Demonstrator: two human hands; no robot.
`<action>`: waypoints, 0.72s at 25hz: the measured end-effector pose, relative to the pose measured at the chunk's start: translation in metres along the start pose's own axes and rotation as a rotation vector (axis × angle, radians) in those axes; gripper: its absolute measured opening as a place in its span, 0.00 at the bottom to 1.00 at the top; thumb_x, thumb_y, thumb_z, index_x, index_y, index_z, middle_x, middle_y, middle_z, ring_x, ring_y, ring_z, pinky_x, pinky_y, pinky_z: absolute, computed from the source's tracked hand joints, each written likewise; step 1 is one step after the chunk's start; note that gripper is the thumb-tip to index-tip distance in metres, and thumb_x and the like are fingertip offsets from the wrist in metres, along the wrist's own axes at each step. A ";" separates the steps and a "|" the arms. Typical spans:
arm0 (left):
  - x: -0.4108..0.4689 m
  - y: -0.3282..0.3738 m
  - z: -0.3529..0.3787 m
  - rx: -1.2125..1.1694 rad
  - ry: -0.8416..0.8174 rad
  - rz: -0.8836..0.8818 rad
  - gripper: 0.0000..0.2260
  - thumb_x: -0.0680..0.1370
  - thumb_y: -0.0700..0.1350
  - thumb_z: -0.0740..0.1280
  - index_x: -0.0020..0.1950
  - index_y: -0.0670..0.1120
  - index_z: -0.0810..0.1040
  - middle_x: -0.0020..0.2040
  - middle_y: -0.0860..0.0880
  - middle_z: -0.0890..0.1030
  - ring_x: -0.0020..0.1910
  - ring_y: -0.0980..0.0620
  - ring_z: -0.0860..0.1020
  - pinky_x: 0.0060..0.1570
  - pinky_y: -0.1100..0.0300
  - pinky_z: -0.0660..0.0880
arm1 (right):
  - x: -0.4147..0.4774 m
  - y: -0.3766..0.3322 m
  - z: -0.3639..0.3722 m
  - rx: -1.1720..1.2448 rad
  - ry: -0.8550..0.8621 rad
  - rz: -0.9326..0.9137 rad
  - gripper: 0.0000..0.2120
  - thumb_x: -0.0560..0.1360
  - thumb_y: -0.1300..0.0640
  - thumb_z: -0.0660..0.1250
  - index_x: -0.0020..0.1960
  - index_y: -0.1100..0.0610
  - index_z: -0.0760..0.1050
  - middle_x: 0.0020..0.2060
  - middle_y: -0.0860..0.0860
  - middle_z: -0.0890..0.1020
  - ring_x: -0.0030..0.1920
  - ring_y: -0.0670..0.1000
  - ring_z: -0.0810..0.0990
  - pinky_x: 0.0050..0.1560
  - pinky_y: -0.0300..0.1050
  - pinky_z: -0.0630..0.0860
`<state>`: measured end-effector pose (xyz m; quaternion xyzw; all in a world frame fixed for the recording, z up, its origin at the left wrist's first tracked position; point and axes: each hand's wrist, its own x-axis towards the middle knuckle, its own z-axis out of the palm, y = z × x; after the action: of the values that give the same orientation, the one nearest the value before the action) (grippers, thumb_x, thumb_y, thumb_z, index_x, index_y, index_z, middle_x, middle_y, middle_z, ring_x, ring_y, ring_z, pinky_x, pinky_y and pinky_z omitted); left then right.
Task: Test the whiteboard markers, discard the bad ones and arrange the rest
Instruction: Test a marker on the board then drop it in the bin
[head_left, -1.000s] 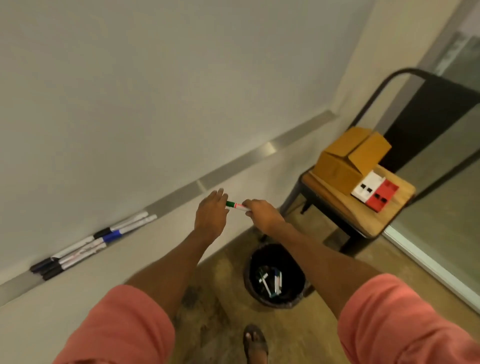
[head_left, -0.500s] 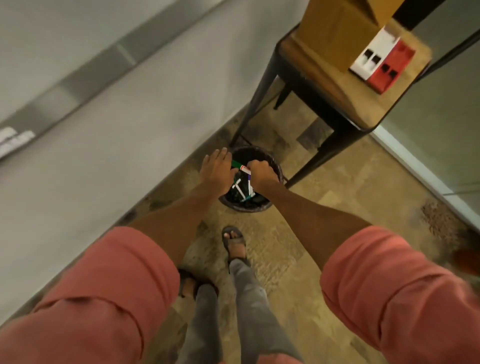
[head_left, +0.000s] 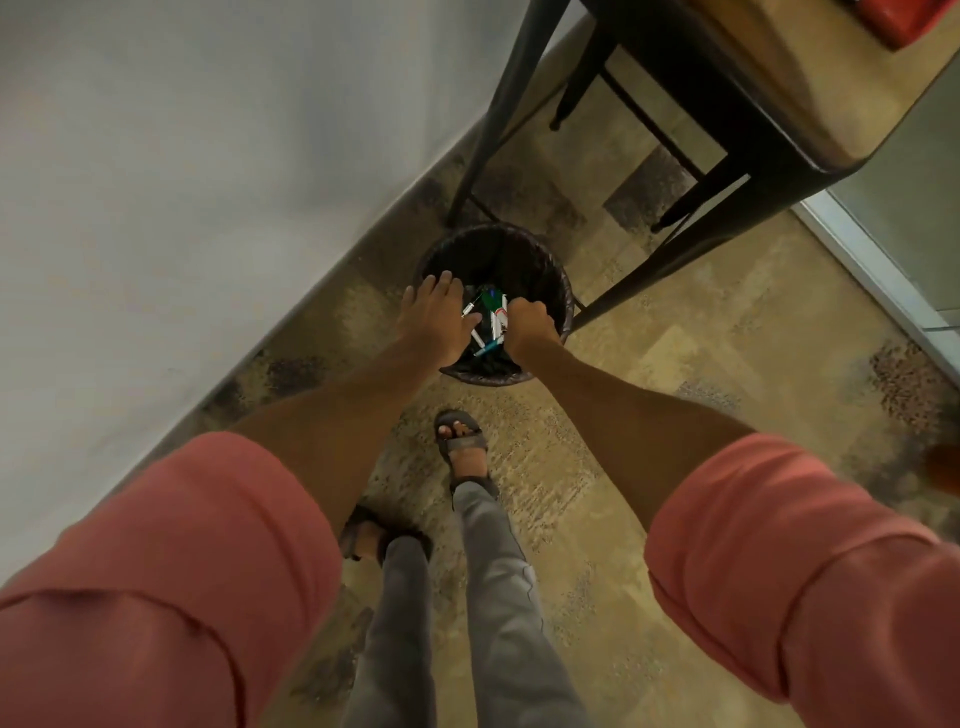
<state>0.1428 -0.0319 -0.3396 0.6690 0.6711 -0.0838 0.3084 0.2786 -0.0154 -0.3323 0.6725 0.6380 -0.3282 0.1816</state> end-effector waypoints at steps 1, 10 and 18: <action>0.004 -0.001 0.004 -0.007 -0.008 0.002 0.28 0.81 0.55 0.55 0.76 0.42 0.55 0.77 0.43 0.55 0.76 0.43 0.53 0.73 0.46 0.51 | 0.006 0.001 0.002 0.005 0.001 0.006 0.15 0.78 0.64 0.62 0.64 0.63 0.67 0.62 0.62 0.69 0.62 0.62 0.71 0.60 0.52 0.71; 0.015 -0.005 0.009 -0.018 -0.015 -0.004 0.27 0.81 0.54 0.55 0.75 0.42 0.56 0.77 0.43 0.55 0.76 0.43 0.53 0.74 0.46 0.51 | 0.026 0.000 0.022 0.065 0.009 -0.045 0.23 0.77 0.55 0.66 0.68 0.61 0.62 0.61 0.61 0.73 0.60 0.62 0.75 0.56 0.56 0.74; -0.005 -0.002 -0.027 -0.021 0.036 -0.038 0.25 0.82 0.53 0.53 0.76 0.42 0.55 0.77 0.44 0.54 0.76 0.45 0.52 0.74 0.47 0.50 | -0.002 -0.015 -0.001 -0.083 0.177 -0.259 0.24 0.80 0.49 0.58 0.71 0.61 0.61 0.67 0.59 0.69 0.66 0.59 0.70 0.61 0.53 0.71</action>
<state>0.1321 -0.0225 -0.3165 0.6543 0.6899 -0.0702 0.3017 0.2645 -0.0144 -0.3277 0.6028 0.7458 -0.2619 0.1085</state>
